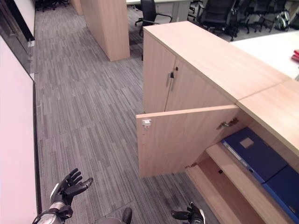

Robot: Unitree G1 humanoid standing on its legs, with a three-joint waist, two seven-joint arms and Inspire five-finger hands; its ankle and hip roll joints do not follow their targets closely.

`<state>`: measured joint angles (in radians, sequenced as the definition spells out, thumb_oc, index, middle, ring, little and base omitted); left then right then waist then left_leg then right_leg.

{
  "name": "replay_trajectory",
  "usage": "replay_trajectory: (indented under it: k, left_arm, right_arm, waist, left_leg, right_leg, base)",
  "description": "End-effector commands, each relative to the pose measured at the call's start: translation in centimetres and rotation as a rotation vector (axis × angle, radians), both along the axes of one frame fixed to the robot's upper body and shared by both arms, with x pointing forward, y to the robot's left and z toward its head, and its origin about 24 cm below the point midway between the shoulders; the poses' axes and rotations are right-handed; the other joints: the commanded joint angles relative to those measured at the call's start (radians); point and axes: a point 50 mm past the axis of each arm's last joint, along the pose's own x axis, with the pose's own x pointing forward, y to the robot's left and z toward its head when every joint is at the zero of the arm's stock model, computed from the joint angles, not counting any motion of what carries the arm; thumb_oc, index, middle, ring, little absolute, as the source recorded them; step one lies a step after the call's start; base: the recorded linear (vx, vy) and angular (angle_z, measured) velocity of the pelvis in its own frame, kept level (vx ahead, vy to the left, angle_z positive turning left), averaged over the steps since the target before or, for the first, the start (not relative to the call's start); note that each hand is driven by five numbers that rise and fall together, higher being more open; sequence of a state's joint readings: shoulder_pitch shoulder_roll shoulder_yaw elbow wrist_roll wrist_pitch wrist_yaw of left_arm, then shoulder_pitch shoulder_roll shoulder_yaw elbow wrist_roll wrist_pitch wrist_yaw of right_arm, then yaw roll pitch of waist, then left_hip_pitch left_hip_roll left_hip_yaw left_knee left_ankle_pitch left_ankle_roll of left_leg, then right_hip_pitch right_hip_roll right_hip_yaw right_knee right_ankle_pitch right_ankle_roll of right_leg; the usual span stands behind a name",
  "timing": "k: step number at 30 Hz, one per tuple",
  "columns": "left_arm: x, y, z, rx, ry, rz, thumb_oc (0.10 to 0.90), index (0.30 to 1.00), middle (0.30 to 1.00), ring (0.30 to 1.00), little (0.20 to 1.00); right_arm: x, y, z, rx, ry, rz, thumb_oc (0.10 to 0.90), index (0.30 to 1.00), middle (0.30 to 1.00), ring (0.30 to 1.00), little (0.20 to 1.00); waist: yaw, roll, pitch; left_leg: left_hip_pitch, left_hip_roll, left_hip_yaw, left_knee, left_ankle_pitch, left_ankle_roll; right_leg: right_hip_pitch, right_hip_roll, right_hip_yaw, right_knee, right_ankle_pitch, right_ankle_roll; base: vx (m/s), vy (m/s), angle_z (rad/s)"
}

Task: Put the empty folder in the office cabinet

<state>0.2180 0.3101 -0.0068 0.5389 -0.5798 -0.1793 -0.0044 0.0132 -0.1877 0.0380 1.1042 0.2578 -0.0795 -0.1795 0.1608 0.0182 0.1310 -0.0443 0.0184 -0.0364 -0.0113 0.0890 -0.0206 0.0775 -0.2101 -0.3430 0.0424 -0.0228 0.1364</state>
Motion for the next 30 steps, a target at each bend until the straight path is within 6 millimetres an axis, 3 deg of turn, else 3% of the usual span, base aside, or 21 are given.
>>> replay_trajectory:
  k: [1, 4, 6, 8, 10, 11, 12, 13, 15, 20, 24, 30]
  left_arm:
    - [3.5, 0.2, 3.5, 0.057, -0.221, -0.015, 0.800, 0.900, 0.900, 0.900, 0.900]
    - [4.0, -1.0, 3.1, 0.005, -0.233, 0.005, 0.800, 0.900, 0.900, 0.900, 0.900]
    - [4.1, -1.3, 3.0, -0.003, -0.232, 0.001, 0.800, 0.900, 0.900, 0.900, 0.900]
    - [4.2, -1.5, 3.1, -0.006, -0.238, -0.007, 0.800, 0.900, 0.900, 0.900, 0.900]
    - [4.3, -1.7, 3.4, -0.012, -0.258, -0.017, 0.800, 0.900, 0.900, 0.900, 0.900]
    - [4.3, -1.7, 3.4, -0.012, -0.258, -0.017, 0.800, 0.900, 0.900, 0.900, 0.900]
    - [4.2, -1.7, 3.5, -0.013, -0.266, -0.022, 0.800, 0.900, 0.900, 0.900, 0.900]
    - [4.1, -1.8, 3.5, -0.015, -0.264, -0.025, 0.800, 0.900, 0.900, 0.900, 0.900]
    - [4.1, -2.0, 3.5, -0.011, -0.260, -0.041, 0.800, 0.900, 0.900, 0.900, 0.900]
    - [4.3, -1.5, 4.1, 0.030, -0.270, -0.049, 0.800, 0.900, 0.900, 0.900, 0.900]
    - [4.9, -1.4, 4.6, 0.059, -0.285, -0.075, 0.800, 0.900, 0.900, 0.900, 0.900]
    - [5.3, -1.6, 4.9, 0.061, -0.295, -0.089, 0.800, 0.900, 0.900, 0.900, 0.900]
  right_arm:
    - [4.4, -1.7, 2.4, -0.070, -0.167, 0.070, 0.800, 0.900, 0.900, 0.900, 0.900]
    - [6.2, -2.4, 3.7, -0.109, -0.223, 0.155, 0.800, 0.900, 0.900, 0.900, 0.900]
    - [6.3, -2.7, 3.8, -0.120, -0.222, 0.163, 0.800, 0.900, 0.900, 0.900, 0.900]
    - [6.6, -2.9, 4.1, -0.132, -0.225, 0.184, 0.800, 0.900, 0.900, 0.900, 0.900]
    - [7.0, -2.8, 4.3, -0.138, -0.234, 0.218, 0.800, 0.900, 0.900, 0.900, 0.900]
    - [7.0, -2.8, 4.3, -0.138, -0.234, 0.218, 0.800, 0.900, 0.900, 0.900, 0.900]
    - [6.9, -2.6, 4.3, -0.130, -0.236, 0.230, 0.800, 0.900, 0.900, 0.900, 0.900]
    - [6.7, -2.6, 4.2, -0.126, -0.231, 0.231, 0.800, 0.900, 0.900, 0.900, 0.900]
    - [6.5, -2.7, 4.1, -0.133, -0.224, 0.228, 0.800, 0.900, 0.900, 0.900, 0.900]
    - [5.2, -2.3, 3.2, -0.108, -0.184, 0.192, 0.800, 0.900, 0.900, 0.900, 0.900]
    - [4.2, -1.7, 2.7, -0.083, -0.165, 0.202, 0.800, 0.900, 0.900, 0.900, 0.900]
    - [3.8, -1.6, 2.5, -0.071, -0.160, 0.170, 0.800, 0.900, 0.900, 0.900, 0.900]
  waist:
    - [0.004, 0.013, -0.009]
    - [-0.021, 0.057, 0.023]
    - [-0.030, 0.059, 0.029]
    - [-0.039, 0.052, 0.036]
    - [-0.038, 0.043, 0.030]
    - [-0.038, 0.043, 0.028]
    - [-0.041, 0.033, 0.018]
    - [-0.050, 0.033, 0.010]
    - [-0.051, 0.037, 0.008]
    - [-0.057, 0.032, -0.006]
    - [-0.069, 0.029, -0.023]
    - [-0.060, 0.021, -0.023]
  left_leg:
    - [0.030, 0.065, -0.065, -0.012, -0.079, -0.064]
    - [-0.005, 0.129, -0.018, -0.011, 0.015, -0.124]
    - [-0.012, 0.129, 0.003, 0.000, 0.025, -0.122]
    - [-0.012, 0.120, 0.032, 0.036, 0.000, -0.109]
    - [0.009, 0.056, 0.000, 0.112, -0.079, -0.089]
    - [0.005, 0.054, -0.001, 0.112, -0.078, -0.088]
    - [0.019, -0.004, 0.001, 0.153, -0.146, -0.068]
    - [0.026, -0.016, 0.020, 0.136, -0.165, -0.054]
    - [0.030, -0.020, 0.035, 0.128, -0.168, -0.048]
    - [0.058, -0.036, -0.008, 0.086, -0.162, -0.045]
    - [0.108, -0.030, -0.045, -0.023, -0.133, -0.030]
    - [0.116, -0.028, -0.078, -0.034, -0.123, -0.028]
  right_leg:
    - [0.032, 0.004, -0.027, -0.020, -0.030, 0.017]
    - [0.066, 0.043, -0.066, -0.127, -0.025, -0.001]
    - [0.063, 0.040, -0.074, -0.130, -0.024, -0.002]
    - [0.051, 0.033, -0.076, -0.130, -0.017, -0.009]
    - [0.025, 0.031, -0.055, -0.130, 0.001, -0.017]
    - [0.022, 0.030, -0.056, -0.130, 0.002, -0.016]
    - [0.011, 0.037, -0.046, -0.130, 0.005, -0.022]
    - [0.001, 0.042, -0.048, -0.127, 0.004, -0.021]
    - [0.002, 0.051, -0.049, -0.125, 0.002, -0.021]
    - [0.030, 0.058, -0.054, -0.110, -0.003, -0.019]
    - [0.039, 0.064, -0.081, -0.069, -0.022, -0.028]
    - [0.049, 0.068, -0.115, -0.045, -0.045, -0.036]
  base:
    - [-0.05, -0.306, -0.16]
    - [-0.10, -0.276, -0.19]
    - [-0.10, -0.089, -0.19]
    - [-0.09, -0.128, -0.11]
    - [-0.06, -0.122, -0.08]
    - [-0.03, -0.091, -0.38]
    - [-0.02, -0.052, -0.42]
    - [-0.02, -0.055, -0.38]
    - [0.03, 0.001, 0.04]
    - [0.07, 0.006, 0.04]
    - [0.04, 0.018, 0.25]
    - [0.00, 0.005, 0.28]
